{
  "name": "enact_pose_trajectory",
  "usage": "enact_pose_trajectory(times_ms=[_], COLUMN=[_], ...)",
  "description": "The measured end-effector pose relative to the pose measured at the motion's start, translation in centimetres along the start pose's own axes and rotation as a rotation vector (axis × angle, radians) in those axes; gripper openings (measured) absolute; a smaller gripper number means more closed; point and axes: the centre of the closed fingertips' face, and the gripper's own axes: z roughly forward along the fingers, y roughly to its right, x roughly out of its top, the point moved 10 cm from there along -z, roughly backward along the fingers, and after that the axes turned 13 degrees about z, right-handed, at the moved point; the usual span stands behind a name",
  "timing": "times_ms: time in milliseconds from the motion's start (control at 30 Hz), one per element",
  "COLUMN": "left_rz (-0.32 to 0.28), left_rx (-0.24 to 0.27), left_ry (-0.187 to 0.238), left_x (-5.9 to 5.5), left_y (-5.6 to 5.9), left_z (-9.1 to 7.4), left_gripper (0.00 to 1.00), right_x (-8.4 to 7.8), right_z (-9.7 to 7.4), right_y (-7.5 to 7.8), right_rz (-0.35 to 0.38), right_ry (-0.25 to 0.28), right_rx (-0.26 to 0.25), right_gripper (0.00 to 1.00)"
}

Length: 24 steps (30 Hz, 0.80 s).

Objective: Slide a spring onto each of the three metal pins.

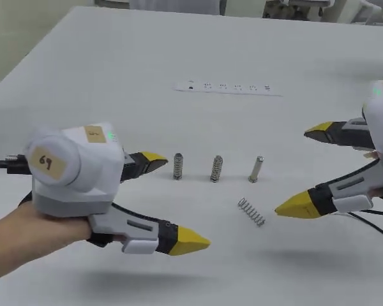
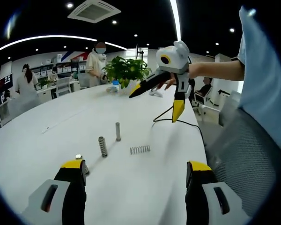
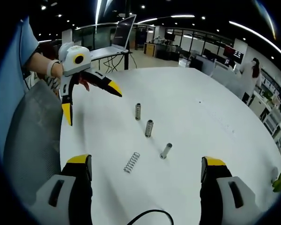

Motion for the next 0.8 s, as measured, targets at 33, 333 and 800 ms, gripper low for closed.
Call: enact_pose_trajectory(times_ms=[33,333,800], left_rz=[0.002,0.030,0.102], left_rx=[-0.008,-0.051,-0.143], left_ry=[-0.001,-0.004,-0.029], left_x=[0.1,0.6,0.7], left_y=[0.1,0.2,0.0], left_z=[0.2,1.5,4.9], left_gripper=[0.86,0.85,0.72], right_x=[-0.3,-2.6,-3.8], right_z=[-0.3,-0.7,-1.2], right_y=[-0.1,-1.2,-1.7], right_rz=[0.011,0.075,0.134], right_ry=[0.007,0.007,0.028], right_rx=[-0.008,-0.020,-0.020], right_gripper=[0.95,0.94,0.92])
